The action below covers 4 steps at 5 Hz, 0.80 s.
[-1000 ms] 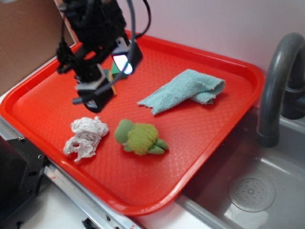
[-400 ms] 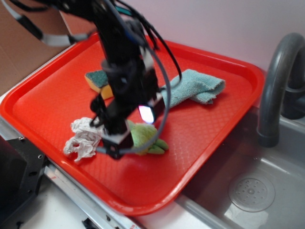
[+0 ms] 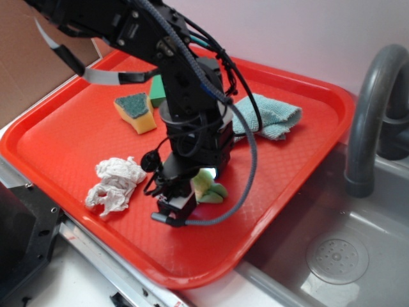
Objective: Grab the green animal.
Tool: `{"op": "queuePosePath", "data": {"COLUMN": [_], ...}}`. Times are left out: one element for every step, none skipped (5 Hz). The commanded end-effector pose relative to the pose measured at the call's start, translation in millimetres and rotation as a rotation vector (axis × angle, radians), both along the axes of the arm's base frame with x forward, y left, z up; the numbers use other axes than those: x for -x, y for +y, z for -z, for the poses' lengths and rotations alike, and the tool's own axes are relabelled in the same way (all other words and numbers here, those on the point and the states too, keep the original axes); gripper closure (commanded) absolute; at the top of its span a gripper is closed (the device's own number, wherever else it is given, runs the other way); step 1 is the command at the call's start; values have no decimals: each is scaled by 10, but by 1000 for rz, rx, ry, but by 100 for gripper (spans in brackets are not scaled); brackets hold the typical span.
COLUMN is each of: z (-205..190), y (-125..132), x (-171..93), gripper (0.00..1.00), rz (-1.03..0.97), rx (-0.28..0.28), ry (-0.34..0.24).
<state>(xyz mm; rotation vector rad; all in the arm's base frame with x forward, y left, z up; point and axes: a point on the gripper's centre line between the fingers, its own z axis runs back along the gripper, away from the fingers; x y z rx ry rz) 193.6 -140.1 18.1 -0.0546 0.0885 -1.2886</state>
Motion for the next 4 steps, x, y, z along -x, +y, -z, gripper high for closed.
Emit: {"op": "queuePosePath", "data": {"z": [-360,-861,-1358,-1819], "y": [65,212,336,512], "x": [98,2,-61,-11], "gripper": [100,100,100,100], "rz": [-209,-459,-710,-959], "rx": [6,8,20,54], "ry": [-40,-29,6,1]}}
